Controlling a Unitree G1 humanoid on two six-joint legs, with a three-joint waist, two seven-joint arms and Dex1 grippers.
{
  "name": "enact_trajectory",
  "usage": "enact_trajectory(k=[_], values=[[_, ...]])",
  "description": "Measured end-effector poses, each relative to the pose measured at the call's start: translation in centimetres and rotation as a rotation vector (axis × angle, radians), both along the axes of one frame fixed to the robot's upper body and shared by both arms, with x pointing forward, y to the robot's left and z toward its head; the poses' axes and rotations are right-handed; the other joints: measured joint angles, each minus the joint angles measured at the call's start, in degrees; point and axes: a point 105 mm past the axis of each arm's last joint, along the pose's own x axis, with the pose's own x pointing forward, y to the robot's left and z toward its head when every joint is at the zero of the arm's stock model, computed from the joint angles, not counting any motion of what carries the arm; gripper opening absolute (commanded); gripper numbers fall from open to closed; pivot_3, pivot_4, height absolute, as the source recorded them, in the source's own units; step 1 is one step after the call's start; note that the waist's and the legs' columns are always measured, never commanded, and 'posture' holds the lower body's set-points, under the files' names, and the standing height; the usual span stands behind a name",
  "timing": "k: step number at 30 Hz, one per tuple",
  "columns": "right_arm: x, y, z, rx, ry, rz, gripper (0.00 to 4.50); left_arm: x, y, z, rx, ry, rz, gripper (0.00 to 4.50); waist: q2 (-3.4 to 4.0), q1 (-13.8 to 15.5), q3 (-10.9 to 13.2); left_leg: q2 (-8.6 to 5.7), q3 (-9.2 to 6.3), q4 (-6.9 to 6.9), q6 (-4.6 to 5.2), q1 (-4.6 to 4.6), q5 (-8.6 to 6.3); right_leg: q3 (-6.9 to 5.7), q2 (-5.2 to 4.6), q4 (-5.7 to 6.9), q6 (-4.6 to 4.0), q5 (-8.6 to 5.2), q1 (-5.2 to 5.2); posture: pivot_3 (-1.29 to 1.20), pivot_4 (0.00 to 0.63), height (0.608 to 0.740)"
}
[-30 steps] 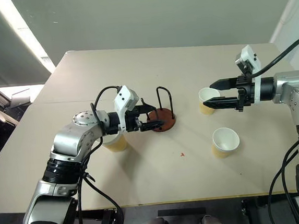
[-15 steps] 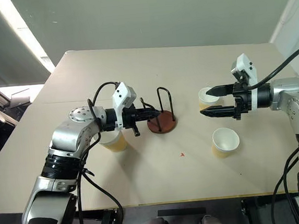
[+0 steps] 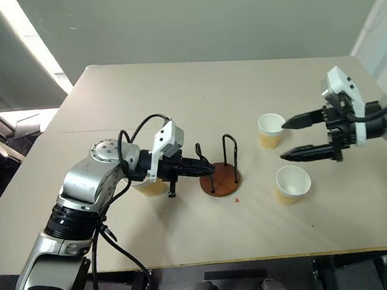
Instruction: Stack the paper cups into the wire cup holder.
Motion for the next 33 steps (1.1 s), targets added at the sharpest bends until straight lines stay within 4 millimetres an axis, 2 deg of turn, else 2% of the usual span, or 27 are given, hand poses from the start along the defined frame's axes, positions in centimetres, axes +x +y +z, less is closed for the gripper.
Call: enact_trajectory(k=[4, 20, 23, 27, 33], values=[[-0.9, -0.8, -0.3, -0.056, 0.015, 0.027, 4.50, -0.5, -0.3, -0.2, 0.007, 0.013, -0.045, 0.03, 0.00, -0.1, 0.0, 0.01, 0.09, 0.01, 0.01, 0.06, -0.01, 0.05, 0.01, 0.00, 0.01, 0.00, 0.02, 0.00, 0.150, 0.740], [-1.5, 0.1, -0.9, -0.075, 0.010, 0.069, 4.50, -2.7, -2.5, -2.0, 0.036, -0.003, -0.249, 0.03, 0.00, -0.1, 0.0, 0.01, 0.08, 0.22, 0.13, 0.15, -0.06, 0.07, 0.01, -0.06, 0.05, 0.02, 0.14, 0.00, 0.150, 0.740], [-1.4, 0.1, -0.9, -0.072, 0.007, 0.064, 4.50, -2.9, -2.3, -2.6, 0.074, 0.002, -0.266, 0.81, 0.00, -0.1, 0.0, 0.01, 0.07, 0.22, 0.16, 0.33, -0.07, 0.07, 0.00, -0.08, 0.05, 0.02, 0.32, 0.00, 0.150, 0.740], [-1.3, 0.4, -1.0, -0.065, 0.005, 0.065, 4.50, -2.9, -1.8, -4.6, 0.133, 0.055, -0.251, 2.21, 0.00, -0.3, 0.0, 0.03, 0.07, 0.24, 0.17, 0.32, -0.08, 0.07, 0.01, -0.08, 0.06, 0.03, 0.31, 0.00, 0.150, 0.740], [-1.0, 0.7, -0.8, -0.058, -0.006, 0.064, 4.50, -2.5, -1.4, -4.4, 0.149, 0.026, -0.225, 4.45, 0.00, -0.3, 0.0, 0.03, 0.07, 0.24, 0.19, 0.32, -0.09, 0.07, 0.01, -0.09, 0.06, 0.03, 0.31, 0.00, 0.150, 0.740]])
